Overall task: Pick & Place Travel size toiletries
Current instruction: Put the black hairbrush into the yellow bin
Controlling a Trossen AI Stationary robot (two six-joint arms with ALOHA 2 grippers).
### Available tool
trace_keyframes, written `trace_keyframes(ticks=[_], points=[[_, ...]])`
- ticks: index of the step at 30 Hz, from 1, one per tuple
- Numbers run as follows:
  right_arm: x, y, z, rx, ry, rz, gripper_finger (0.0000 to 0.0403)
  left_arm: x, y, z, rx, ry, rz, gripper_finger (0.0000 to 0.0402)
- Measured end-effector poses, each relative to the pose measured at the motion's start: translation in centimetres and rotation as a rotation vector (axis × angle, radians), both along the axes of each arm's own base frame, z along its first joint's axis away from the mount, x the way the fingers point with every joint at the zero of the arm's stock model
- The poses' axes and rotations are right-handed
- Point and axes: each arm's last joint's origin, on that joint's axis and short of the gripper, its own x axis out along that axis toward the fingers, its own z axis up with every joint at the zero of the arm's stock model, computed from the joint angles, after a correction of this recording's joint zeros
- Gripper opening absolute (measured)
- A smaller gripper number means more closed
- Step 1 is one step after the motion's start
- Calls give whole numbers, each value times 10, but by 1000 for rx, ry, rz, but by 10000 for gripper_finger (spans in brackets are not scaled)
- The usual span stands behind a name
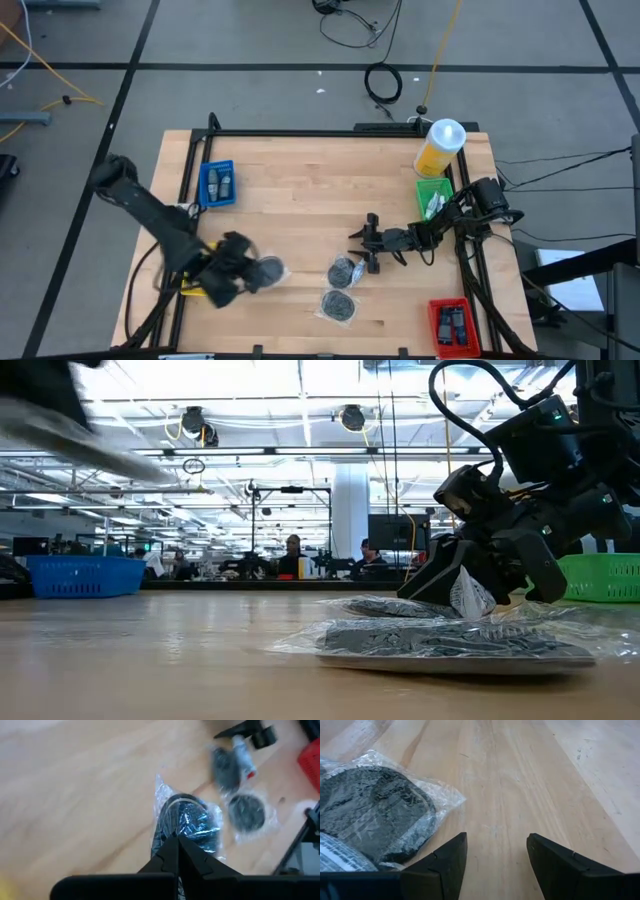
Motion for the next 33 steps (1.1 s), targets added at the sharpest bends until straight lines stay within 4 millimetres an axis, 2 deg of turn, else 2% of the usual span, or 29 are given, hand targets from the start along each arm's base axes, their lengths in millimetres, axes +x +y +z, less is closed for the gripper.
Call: trace_keyframes(ticks=[4, 10, 14, 17, 20, 33], points=[[0, 0, 0, 2, -3, 2, 199, -35, -3, 10, -74, 56, 30, 0], [0, 0, 1, 2, -7, 1, 199, -76, -2, 8, -104, 284, 143, 0], [1, 0, 1, 3, -13, 0, 199, -98, 1, 6, -106, 464, 255, 0], [1, 0, 1, 3, -13, 0, 199, -110, 3, 7, -79, 495, 355, 0], [1, 0, 1, 3, -13, -2, 199, -112, 2, 2, -31, 475, 381, 0], [1, 0, 1, 10, -13, -5, 199, -96, -17, -36, 107, 609, 519, 0]])
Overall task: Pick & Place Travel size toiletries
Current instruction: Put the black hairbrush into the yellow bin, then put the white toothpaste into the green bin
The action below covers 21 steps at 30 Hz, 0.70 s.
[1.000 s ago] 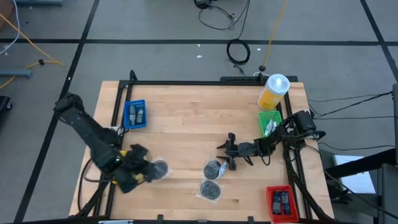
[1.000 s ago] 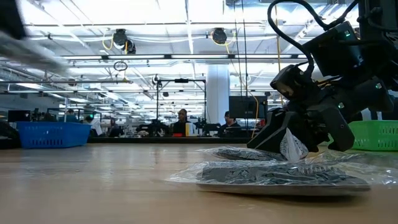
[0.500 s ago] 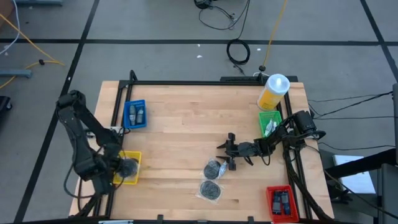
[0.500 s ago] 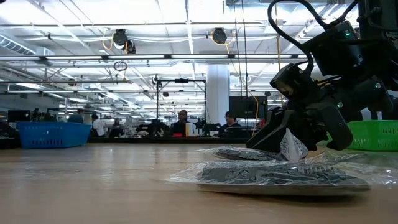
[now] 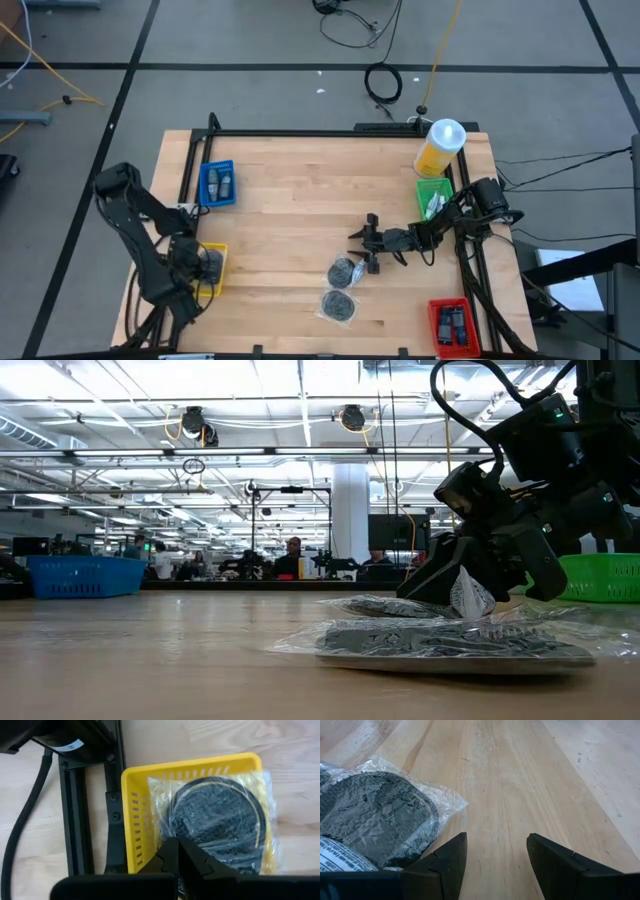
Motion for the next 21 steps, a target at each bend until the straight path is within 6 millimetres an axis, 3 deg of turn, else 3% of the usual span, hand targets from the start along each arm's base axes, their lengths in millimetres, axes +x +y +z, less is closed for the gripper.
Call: trace_keyframes(ticks=[6, 13, 18, 21], points=[[0, 0, 0, 0, 0, 0, 199, 4, -6, -14, 46, 73, 34, 0], [0, 0, 0, 0, 0, 0, 199, 4, -6, -13, 27, 94, 1, 20], [0, 1, 1, -1, -2, 5, 199, 2, 2, 0, -31, 102, -55, 100], [-5, 5, 14, 6, -43, 24, 199, 1, 13, 15, -57, 48, -75, 165]])
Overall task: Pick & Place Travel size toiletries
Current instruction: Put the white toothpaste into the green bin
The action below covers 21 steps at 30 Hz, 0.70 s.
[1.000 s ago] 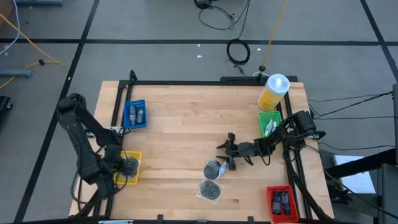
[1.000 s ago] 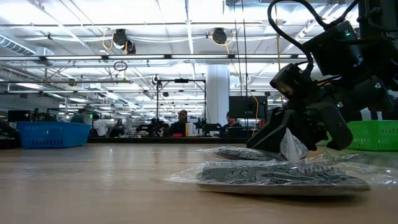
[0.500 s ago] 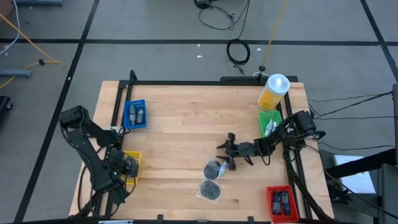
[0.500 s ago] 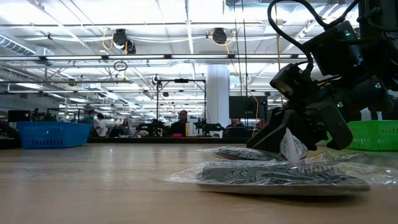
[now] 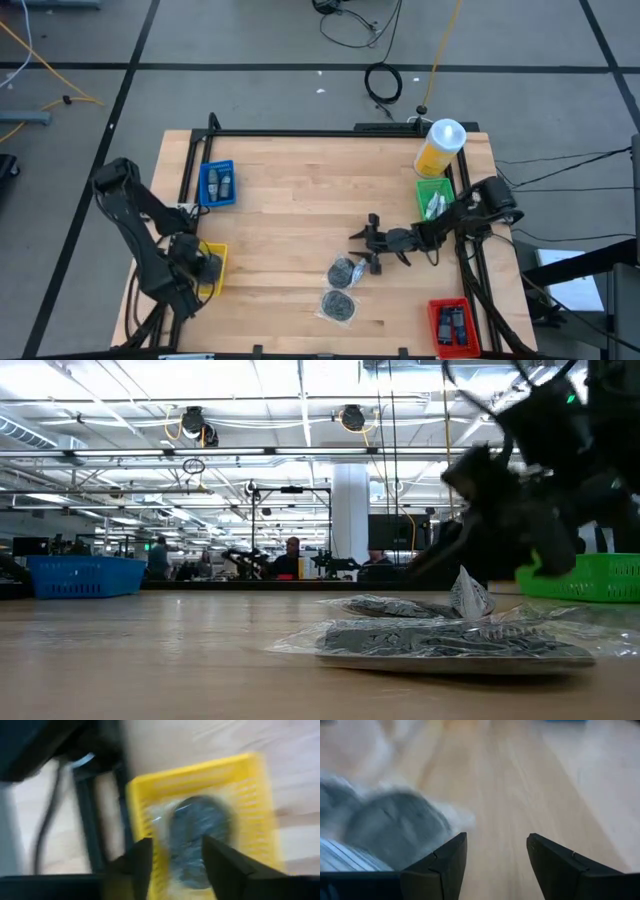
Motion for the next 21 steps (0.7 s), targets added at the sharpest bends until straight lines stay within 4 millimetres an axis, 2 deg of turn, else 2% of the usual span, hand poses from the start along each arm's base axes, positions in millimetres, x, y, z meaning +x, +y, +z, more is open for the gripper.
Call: trace_keyframes(ticks=[2, 5, 7, 9, 13, 16, 21], points=[[-5, 3, 15, 9, -42, 17, 199, 4, 6, 7, 23, -149, -59, 204], [-14, 8, 33, 28, -53, 87, 199, 18, 8, 13, 178, -481, -264, 246], [-22, 13, 41, 52, -24, 189, 199, 32, 5, 16, 296, -678, -388, 261], [-27, 18, 43, 42, 21, 275, 199, 49, 1, 17, 392, -781, -477, 268], [-32, 27, 36, -18, 65, 347, 199, 90, -3, 8, 486, -749, -608, 271], [-28, 31, 33, -2, 62, 350, 202, 123, 1, 1, 550, -709, -674, 271], [-19, 31, 32, 77, 86, 353, 238, 176, 14, -15, 574, -648, -798, 271]])
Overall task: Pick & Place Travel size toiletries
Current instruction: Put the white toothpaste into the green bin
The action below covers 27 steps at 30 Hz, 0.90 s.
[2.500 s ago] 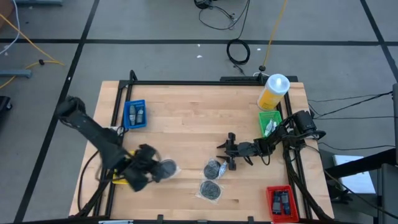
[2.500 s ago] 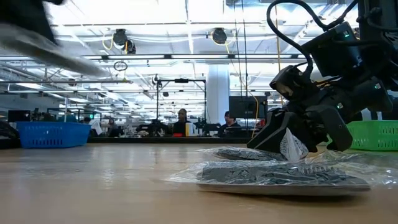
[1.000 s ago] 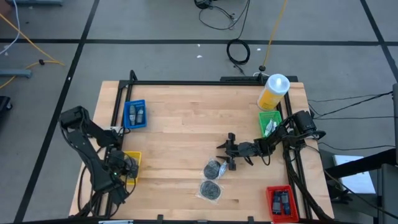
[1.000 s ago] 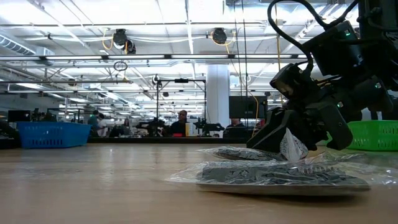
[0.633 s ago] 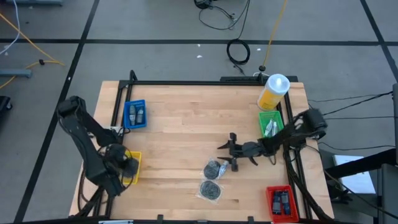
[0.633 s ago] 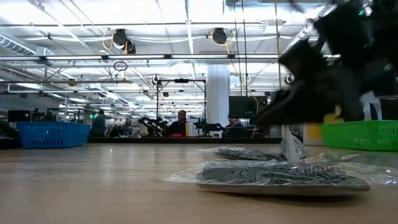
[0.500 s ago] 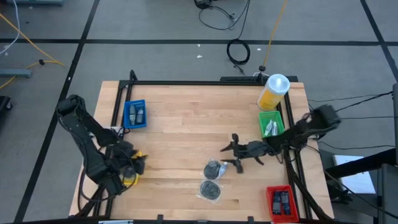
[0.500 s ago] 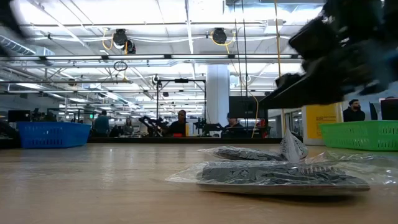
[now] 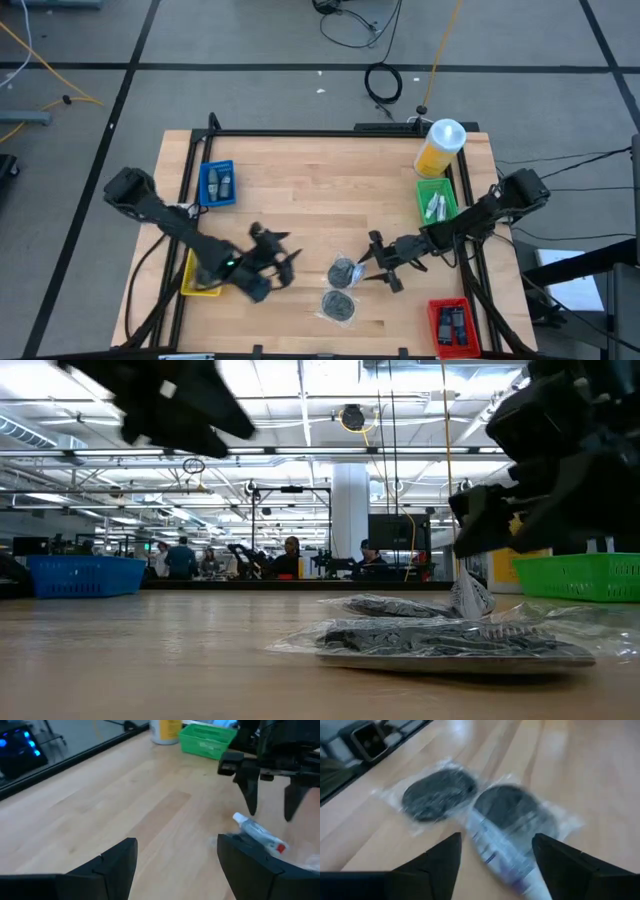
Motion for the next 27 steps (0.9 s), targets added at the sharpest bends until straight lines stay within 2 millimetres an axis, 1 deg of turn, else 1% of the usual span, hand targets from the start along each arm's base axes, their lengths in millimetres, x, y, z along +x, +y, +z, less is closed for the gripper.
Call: trace_keyframes(ticks=[3, 6, 9, 11, 14, 19, 23, 27], points=[[5, 1, -7, -4, 27, 17, 266, 26, 11, -11, 27, 2, -39, 271], [10, 1, -22, -75, 73, 32, 282, 48, 21, -23, 36, -6, -81, 271], [20, 0, -31, -121, 83, 7, 281, 66, 31, -35, 29, -24, -125, 271], [23, -2, -33, -127, 84, -6, 271, 74, 36, -44, 23, -20, -157, 271], [23, -4, -35, -95, 108, -39, 237, 83, 43, -55, 3, -20, -207, 271], [18, -1, -28, -51, 164, -86, 158, 88, 51, -67, -1, 18, -233, 271], [7, 1, -15, -26, 230, -120, 97, 89, 55, -68, 18, 30, -233, 271], [-10, -2, 6, -10, 299, -193, 48, 89, 55, -68, 40, 40, -244, 271]])
